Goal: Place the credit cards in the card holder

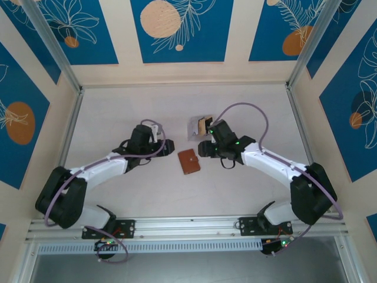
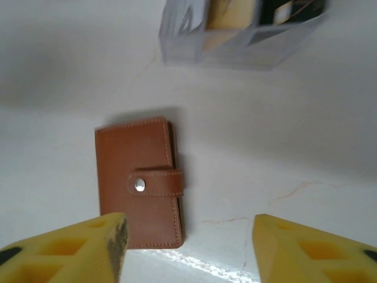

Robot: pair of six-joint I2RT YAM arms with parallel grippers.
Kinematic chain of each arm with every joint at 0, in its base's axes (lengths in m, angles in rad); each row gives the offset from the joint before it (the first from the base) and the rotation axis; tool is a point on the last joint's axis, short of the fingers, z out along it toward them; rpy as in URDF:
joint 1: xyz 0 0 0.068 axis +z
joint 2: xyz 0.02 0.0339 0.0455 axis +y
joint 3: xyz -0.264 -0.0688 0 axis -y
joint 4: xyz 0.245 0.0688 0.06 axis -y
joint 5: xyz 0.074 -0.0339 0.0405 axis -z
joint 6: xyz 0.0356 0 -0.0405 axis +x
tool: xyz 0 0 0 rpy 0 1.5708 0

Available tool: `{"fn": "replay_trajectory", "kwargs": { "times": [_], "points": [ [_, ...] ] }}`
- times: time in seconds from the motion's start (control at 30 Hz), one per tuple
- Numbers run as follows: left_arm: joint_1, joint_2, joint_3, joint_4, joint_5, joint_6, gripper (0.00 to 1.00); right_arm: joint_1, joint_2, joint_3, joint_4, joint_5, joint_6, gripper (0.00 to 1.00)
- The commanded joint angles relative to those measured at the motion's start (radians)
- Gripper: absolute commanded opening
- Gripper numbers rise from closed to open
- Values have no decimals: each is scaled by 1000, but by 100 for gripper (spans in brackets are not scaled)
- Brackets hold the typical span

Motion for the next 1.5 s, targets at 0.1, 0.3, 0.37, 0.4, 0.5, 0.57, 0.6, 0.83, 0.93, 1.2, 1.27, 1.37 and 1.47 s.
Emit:
{"fn": "replay_trajectory", "kwargs": {
  "times": [0.1,0.3,0.37,0.4,0.5,0.57,0.6,0.83,0.93,1.2,1.27,1.37,1.47],
  "points": [
    [-39,128,-23,209,94,-111,31,86,114,81,19,21,-50,50],
    [-56,212,-31,261,93,-131,25,130,226,145,25,23,-89,45],
    [-60,226,-44,269,81,-131,24,138,260,166,20,26,-100,40],
    [-62,233,-52,275,77,-133,24,142,276,174,17,34,-105,40],
    [-68,252,-70,286,68,-131,24,147,318,193,8,49,-112,40],
    [-74,263,-76,279,53,-122,23,150,342,201,1,64,-114,40],
    [-78,270,-78,276,45,-118,23,152,353,206,-5,74,-116,40],
    [-92,302,-88,260,2,-105,23,157,405,210,-24,138,-105,40],
    [-98,305,-92,256,-16,-102,23,164,417,208,-25,137,-104,40],
    [-110,303,-76,208,-55,-82,23,183,430,178,-28,159,-78,28],
    [-117,303,-67,191,-67,-75,23,187,427,170,-30,174,-73,23],
    [-122,303,-59,169,-83,-66,23,190,418,163,-34,184,-70,11],
    [-123,311,-49,148,-91,-55,22,192,393,163,-45,189,-70,0]
  ]
}}
